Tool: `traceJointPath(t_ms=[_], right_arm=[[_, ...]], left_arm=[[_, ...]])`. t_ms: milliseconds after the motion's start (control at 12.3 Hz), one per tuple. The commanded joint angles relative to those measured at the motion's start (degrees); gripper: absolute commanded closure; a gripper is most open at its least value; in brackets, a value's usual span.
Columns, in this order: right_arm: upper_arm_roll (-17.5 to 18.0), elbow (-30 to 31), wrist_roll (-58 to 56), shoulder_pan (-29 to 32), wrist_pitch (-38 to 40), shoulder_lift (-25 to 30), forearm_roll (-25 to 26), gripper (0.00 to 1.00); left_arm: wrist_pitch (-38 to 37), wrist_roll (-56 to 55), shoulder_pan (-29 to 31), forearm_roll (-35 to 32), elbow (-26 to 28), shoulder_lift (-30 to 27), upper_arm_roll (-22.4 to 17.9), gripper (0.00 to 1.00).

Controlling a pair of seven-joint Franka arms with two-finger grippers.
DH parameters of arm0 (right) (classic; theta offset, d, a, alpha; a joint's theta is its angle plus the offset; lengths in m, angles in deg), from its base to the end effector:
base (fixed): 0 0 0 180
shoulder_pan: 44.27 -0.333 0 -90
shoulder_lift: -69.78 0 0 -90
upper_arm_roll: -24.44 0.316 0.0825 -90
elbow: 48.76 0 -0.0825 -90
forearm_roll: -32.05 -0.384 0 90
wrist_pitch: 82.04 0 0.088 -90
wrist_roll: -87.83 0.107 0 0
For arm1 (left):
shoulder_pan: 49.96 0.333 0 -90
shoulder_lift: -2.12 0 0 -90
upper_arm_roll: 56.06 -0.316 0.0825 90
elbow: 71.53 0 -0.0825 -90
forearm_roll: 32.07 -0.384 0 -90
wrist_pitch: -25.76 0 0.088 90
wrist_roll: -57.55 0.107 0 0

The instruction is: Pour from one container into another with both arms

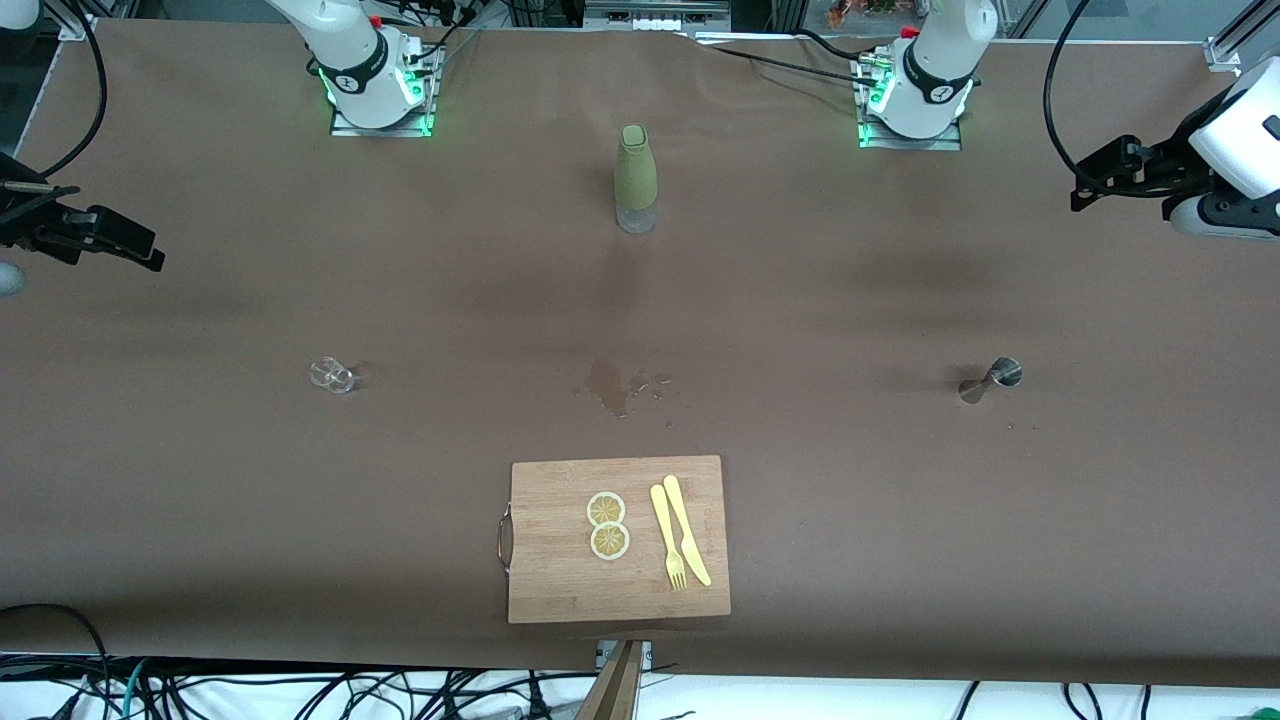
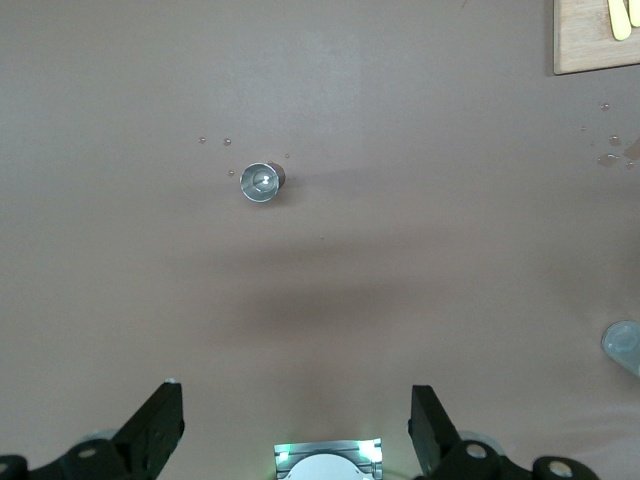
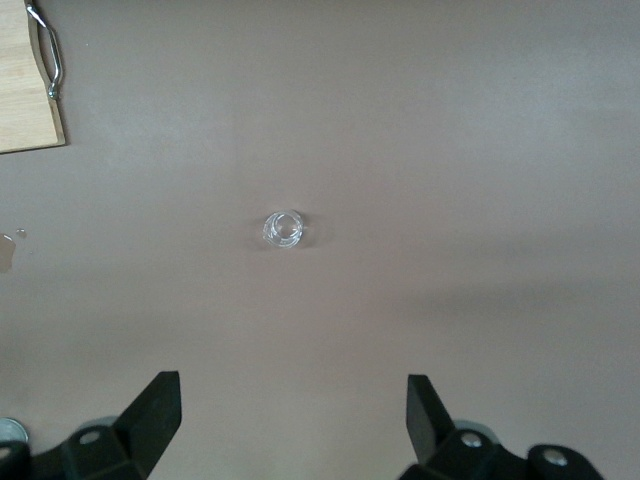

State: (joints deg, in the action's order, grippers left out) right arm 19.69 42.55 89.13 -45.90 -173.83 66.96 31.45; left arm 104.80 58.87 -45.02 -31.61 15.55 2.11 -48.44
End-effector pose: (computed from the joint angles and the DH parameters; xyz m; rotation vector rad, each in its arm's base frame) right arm 0.5697 -0.0289 0.5888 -3.1316 0.1217 0.0636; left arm 0.5333 -0.0259 0.6328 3.1256 -0.1107 -0.2197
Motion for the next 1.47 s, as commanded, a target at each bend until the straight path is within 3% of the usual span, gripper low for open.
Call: traceJointPath(t_ms=[0, 1387], right_arm=[[-0.09, -0.52, -0.34, 0.13, 0.48, -0.09, -0.01, 0.0], [-0.18, -0.43, -0.68, 0.22, 0.65, -0.09, -0.01, 0.0]], left_arm=[[-0.37, -0.44, 0.6, -1.34, -1.3, 0.36, 0.91, 0.0], [-0.46, 0.43, 1.39, -1.17, -1.39, 0.45, 0.82, 0.0]])
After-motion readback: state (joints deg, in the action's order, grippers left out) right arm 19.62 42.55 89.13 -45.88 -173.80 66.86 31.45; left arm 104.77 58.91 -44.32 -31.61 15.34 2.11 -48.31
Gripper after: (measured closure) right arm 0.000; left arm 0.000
